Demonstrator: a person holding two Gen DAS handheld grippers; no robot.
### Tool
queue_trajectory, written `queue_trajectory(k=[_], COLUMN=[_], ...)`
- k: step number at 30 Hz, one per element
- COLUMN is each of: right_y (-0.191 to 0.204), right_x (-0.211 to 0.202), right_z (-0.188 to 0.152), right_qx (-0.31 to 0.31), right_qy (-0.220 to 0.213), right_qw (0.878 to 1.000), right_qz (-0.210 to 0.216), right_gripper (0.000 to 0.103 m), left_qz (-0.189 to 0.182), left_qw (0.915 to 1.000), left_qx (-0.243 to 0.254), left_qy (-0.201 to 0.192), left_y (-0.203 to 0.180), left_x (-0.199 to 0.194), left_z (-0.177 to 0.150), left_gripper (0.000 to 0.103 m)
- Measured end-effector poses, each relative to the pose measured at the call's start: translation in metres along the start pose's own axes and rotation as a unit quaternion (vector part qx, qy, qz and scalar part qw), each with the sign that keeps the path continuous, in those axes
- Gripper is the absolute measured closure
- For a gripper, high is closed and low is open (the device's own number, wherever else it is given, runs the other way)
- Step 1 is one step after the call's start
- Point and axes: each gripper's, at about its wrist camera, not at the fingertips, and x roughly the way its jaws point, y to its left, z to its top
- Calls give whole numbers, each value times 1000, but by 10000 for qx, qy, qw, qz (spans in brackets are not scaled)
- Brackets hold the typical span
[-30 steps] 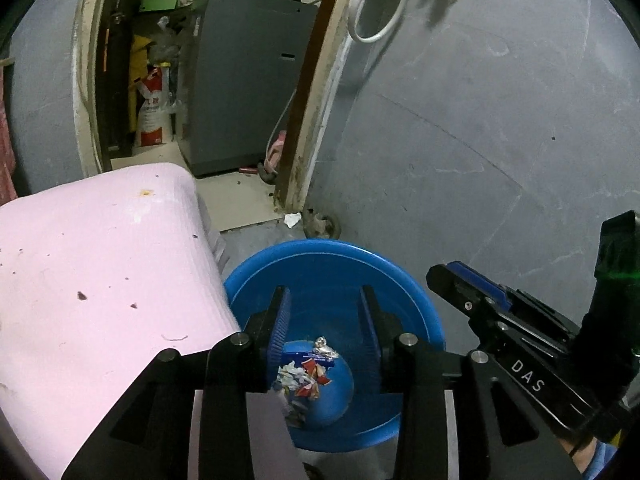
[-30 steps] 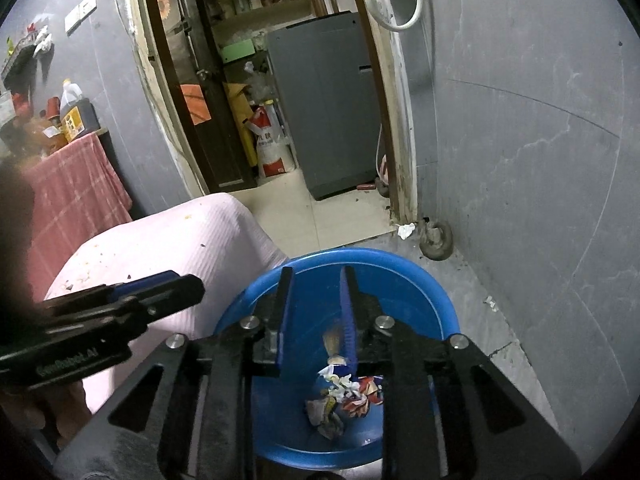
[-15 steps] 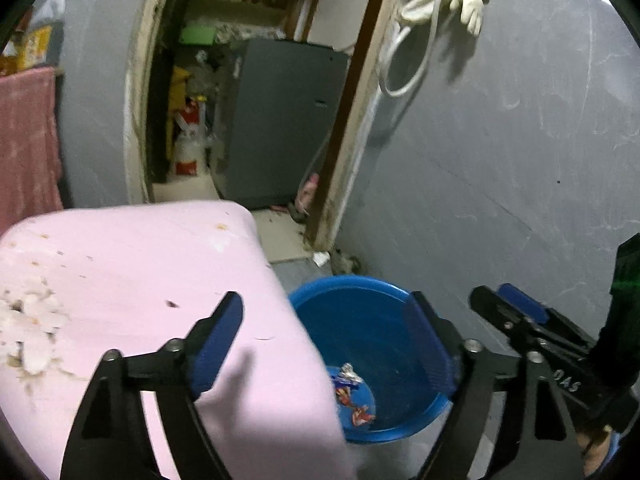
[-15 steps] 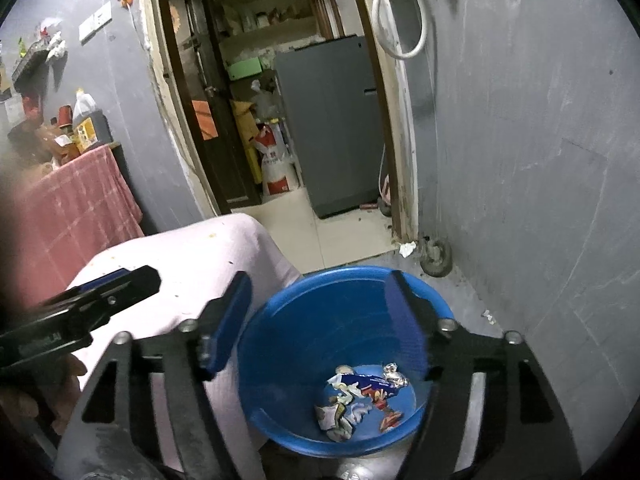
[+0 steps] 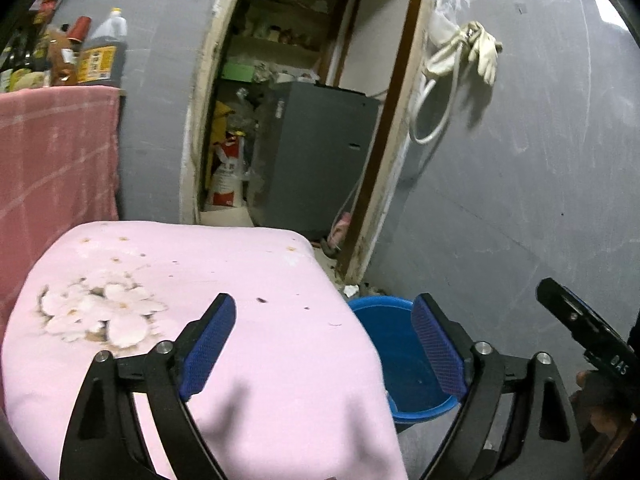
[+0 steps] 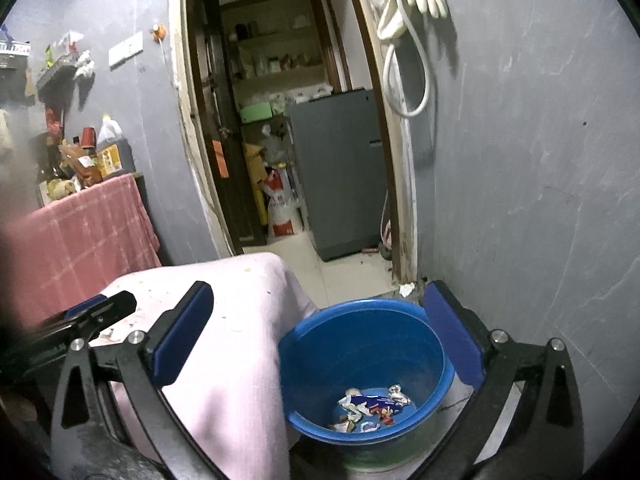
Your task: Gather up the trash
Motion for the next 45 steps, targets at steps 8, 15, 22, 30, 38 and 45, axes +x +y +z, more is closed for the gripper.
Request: queue_trajectory(k=[8, 15, 22, 30, 38, 45], right_y=[22, 36, 48, 58, 64, 69], right_x=[-45, -77, -97, -113, -118, -117], right_z=[-14, -31, -51, -74, -93, -107], right_qx=[-7, -33, -225, -254, -328, -382], right_qy=[-429, -688, -731, -845, -860, -720], right_qw=[9991, 9976, 9970, 9959, 9956, 9967], right_qz=[48, -42, -143, -208, -169, -50], right_gripper=[0, 0, 0, 0, 0, 0], left_qz=[219, 479, 670, 857, 1069, 1200], left_qw=[9987, 9965, 9942, 9919, 9895, 9877], left_qx=[57, 147, 257, 252, 250, 233], left_qy=[-462, -665, -806, -901, -943, -973], left_y=[9, 15, 20, 23, 26, 26], left_x=[-51, -81, -106, -125, -137, -145], left_z=[-14, -34, -55, -81, -104, -116], left_gripper=[2, 2, 2, 2, 2, 2])
